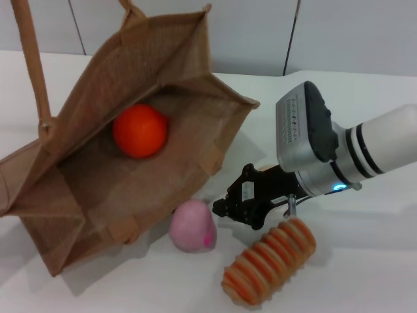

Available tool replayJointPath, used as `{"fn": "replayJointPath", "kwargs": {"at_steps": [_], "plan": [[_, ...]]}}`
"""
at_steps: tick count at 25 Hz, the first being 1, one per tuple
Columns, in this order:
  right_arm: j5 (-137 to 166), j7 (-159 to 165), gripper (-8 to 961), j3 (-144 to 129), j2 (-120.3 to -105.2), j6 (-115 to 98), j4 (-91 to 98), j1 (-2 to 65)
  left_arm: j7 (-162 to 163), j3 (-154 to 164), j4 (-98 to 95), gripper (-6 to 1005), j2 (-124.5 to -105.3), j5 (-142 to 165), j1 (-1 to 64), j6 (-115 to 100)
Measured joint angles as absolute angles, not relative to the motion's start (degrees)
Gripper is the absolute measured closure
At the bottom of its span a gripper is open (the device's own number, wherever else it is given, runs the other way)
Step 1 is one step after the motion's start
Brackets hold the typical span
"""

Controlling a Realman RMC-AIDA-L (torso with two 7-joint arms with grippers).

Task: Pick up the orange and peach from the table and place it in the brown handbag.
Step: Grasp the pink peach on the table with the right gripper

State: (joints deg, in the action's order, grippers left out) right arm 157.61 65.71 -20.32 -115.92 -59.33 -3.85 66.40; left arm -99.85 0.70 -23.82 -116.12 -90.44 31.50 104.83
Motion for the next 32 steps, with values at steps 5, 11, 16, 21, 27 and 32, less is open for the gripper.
{"fn": "replayJointPath", "kwargs": {"at_steps": [5, 11, 16, 21, 27, 32], "plan": [[157.6, 65.8, 917, -19.6, -115.92, -62.4, -1.6, 66.1, -99.8, 0.7, -23.8, 879, -116.1, -90.4, 31.5, 104.8], [157.4, 65.9, 912, -18.2, -115.87, -68.3, 1.4, 65.2, -99.8, 0.8, -23.8, 880, -116.04, -90.4, 31.5, 104.8], [157.4, 65.3, 884, -16.1, -115.81, -74.3, 4.0, 64.1, -99.8, 1.1, -23.8, 880, -116.02, -90.4, 31.6, 104.6], [157.9, 65.1, 821, -16.8, -115.98, -74.2, 3.8, 64.1, -99.8, 1.2, -23.8, 879, -116.02, -90.4, 31.8, 104.1], [157.9, 65.0, 662, -17.4, -116.16, -70.4, 1.3, 65.3, -99.8, 1.2, -23.8, 880, -116.05, -90.3, 32.0, 104.0], [158.0, 65.5, 442, -18.2, -116.19, -64.4, -1.6, 66.4, -99.8, 1.2, -23.8, 880, -116.08, -90.3, 32.5, 104.0]]}}
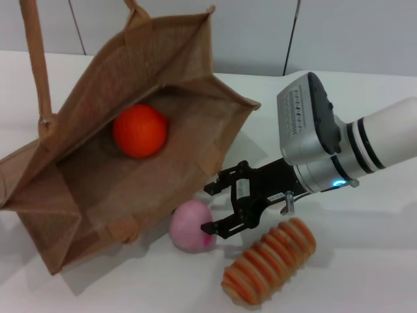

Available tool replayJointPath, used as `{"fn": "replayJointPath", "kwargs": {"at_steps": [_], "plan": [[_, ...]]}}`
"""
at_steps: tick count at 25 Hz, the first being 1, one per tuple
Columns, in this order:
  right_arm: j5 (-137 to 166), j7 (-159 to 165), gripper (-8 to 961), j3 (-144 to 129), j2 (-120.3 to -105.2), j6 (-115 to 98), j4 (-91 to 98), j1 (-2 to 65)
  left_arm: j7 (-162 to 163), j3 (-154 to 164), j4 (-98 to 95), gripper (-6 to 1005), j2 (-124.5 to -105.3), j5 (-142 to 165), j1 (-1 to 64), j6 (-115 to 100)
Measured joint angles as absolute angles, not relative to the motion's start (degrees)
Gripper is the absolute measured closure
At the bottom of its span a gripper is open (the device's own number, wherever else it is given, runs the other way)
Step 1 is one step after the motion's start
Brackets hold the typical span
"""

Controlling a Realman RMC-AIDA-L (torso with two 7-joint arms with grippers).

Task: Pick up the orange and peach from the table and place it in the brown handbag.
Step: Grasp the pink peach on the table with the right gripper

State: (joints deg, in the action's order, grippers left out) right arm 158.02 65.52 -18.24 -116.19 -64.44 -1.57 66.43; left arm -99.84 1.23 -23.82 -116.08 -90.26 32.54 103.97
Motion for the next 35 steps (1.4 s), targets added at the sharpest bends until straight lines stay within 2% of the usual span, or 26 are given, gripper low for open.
{"fn": "replayJointPath", "kwargs": {"at_steps": [6, 28, 35], "plan": [[158.1, 66.2, 150, -18.5, -116.19, -58.9, -3.3, 67.1, -99.8, 1.2, -23.8, 879, -116.2, -90.3, 33.0, 104.0], [162.1, 71.3, 164, -19.8, -116.32, -53.4, -7.1, 69.2, -99.8, 1.2, -23.8, 879, -116.28, -90.3, 35.0, 103.9], [163.9, 72.2, 349, -19.6, -116.45, -53.3, -7.6, 70.2, -99.7, 1.0, -23.8, 880, -116.28, -90.3, 35.8, 103.9]]}}
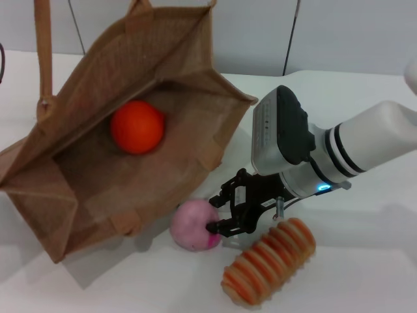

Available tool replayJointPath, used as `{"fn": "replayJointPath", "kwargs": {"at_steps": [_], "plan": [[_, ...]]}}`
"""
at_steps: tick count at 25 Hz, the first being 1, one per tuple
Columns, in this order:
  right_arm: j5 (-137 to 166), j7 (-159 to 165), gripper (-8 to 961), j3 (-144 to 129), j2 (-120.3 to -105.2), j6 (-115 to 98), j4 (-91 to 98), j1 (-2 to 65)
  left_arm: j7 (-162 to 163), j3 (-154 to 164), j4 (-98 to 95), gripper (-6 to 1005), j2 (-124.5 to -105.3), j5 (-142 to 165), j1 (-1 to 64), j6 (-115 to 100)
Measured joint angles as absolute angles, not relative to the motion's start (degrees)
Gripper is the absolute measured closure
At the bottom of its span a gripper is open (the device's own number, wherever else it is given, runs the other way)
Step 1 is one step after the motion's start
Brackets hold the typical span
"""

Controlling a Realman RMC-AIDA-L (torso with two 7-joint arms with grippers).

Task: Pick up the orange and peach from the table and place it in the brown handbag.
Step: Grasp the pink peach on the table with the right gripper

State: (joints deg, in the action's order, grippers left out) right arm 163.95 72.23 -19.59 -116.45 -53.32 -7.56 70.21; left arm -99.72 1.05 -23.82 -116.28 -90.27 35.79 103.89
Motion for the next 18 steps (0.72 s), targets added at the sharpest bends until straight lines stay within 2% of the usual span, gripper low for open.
{"fn": "replayJointPath", "kwargs": {"at_steps": [6, 12, 18], "plan": [[164.0, 72.0, 532, -19.8, -116.45, -53.3, -8.5, 71.1, -99.5, 0.8, -23.8, 880, -116.1, -90.3, 36.0, 103.8], [165.1, 72.1, 610, -19.7, -116.45, -53.2, -8.5, 71.2, -99.6, 1.0, -23.8, 879, -116.01, -90.3, 36.3, 103.2], [165.8, 71.5, 635, -19.8, -116.4, -53.7, -9.2, 72.0, -99.4, 0.8, -23.8, 879, -115.75, -90.3, 36.3, 103.1]]}}
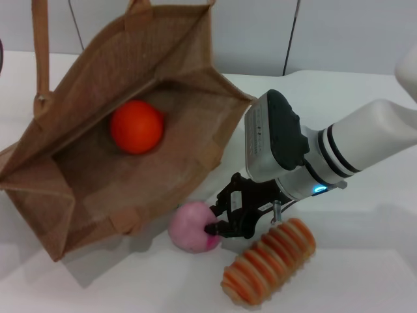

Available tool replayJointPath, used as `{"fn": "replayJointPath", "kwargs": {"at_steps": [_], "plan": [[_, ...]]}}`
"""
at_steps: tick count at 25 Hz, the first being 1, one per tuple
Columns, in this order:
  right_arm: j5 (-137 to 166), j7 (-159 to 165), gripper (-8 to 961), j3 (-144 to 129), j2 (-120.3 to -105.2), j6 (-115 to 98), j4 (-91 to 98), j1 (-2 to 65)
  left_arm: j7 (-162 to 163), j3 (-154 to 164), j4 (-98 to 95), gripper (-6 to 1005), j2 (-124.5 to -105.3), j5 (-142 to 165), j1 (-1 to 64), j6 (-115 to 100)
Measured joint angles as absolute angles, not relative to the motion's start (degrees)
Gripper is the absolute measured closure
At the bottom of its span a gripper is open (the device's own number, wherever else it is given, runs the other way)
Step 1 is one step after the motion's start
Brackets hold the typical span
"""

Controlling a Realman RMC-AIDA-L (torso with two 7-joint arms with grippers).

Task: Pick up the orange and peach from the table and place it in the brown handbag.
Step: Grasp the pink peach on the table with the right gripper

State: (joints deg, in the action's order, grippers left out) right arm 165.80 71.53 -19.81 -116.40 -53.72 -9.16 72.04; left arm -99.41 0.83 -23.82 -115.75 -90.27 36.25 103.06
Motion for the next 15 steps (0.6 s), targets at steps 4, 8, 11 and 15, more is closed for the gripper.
{"fn": "replayJointPath", "kwargs": {"at_steps": [4, 8, 11, 15], "plan": [[165.8, 71.1, 652, -19.8, -116.34, -54.2, -9.3, 72.3, -99.3, 0.7, -23.8, 879, -115.68, -90.3, 35.8, 103.0], [165.9, 70.2, 685, -19.6, -116.22, -56.5, -9.0, 72.4, -99.4, 0.7, -23.8, 879, -115.66, -90.3, 35.5, 102.6], [165.9, 69.7, 714, -19.2, -116.17, -57.5, -8.8, 72.4, -99.4, 0.7, -23.9, 880, -115.66, -90.3, 35.1, 102.6], [165.7, 69.7, 752, -18.7, -116.03, -57.6, -8.6, 72.3, -99.3, 0.7, -24.0, 880, -115.57, -90.3, 34.6, 102.6]]}}
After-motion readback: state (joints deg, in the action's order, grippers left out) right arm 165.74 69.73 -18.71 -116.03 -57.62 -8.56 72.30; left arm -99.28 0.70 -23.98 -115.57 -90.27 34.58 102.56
